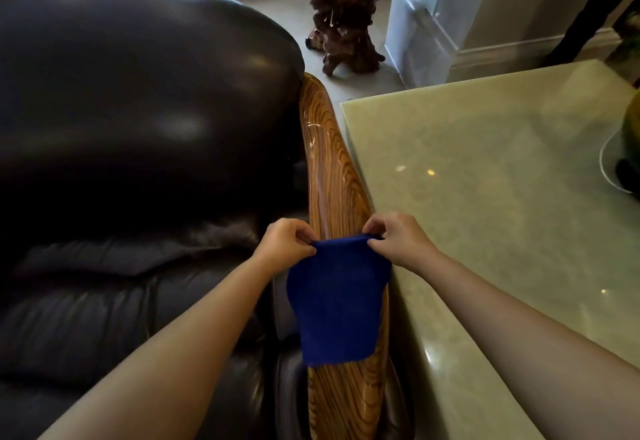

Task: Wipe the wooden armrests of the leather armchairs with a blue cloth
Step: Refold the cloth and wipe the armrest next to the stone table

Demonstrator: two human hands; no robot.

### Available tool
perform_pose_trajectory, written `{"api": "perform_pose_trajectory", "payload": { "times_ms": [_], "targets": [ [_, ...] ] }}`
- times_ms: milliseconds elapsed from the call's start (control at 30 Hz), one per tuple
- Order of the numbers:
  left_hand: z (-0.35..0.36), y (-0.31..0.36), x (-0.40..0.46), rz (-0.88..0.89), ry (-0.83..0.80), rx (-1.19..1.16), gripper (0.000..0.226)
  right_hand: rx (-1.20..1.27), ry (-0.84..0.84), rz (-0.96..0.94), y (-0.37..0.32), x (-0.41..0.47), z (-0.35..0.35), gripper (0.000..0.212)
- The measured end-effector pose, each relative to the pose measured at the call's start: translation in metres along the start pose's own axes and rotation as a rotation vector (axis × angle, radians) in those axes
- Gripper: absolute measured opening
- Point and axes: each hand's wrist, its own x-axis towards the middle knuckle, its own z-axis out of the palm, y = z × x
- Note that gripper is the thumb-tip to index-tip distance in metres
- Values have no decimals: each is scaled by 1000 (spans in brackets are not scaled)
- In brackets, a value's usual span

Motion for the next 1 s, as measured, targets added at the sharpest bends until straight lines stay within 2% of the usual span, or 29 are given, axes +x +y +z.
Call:
{"api": "perform_pose_trajectory", "payload": {
  "times_ms": [67, 100, 133, 200, 233, 267, 367, 433, 633, 1000],
  "targets": [
    [2, 0, 2, -2, 13, -11, 16, -6, 46, 23, 3, 2, 2, 19],
    [4, -2, 2, 14, 83, -24, 19, -17, 124, 32, 4, 0, 3, 21],
    [10, -5, -2, 45, 218, -23, 25, -59, 244, 20, 5, -5, 6, 26],
    [30, -16, -18, 161, 598, 10, 40, -197, 482, -45, 5, -24, 21, 40],
    [44, -23, -29, 214, 721, 53, 46, -230, 543, -73, 3, -35, 31, 46],
    [61, -29, -40, 237, 751, 108, 50, -235, 554, -96, -1, -46, 43, 50],
    [112, -52, -48, 198, 520, 295, 56, -262, 467, -124, -4, -56, 79, 55],
    [132, -62, -38, 142, 446, 338, 57, -296, 416, -83, -2, -50, 96, 56],
    [134, -61, 3, 113, 525, 282, 63, -323, 442, 47, 1, -15, 110, 57],
    [75, -32, 79, 76, 451, 312, 60, -346, 405, 49, -23, 72, 71, 60]
  ]
}}
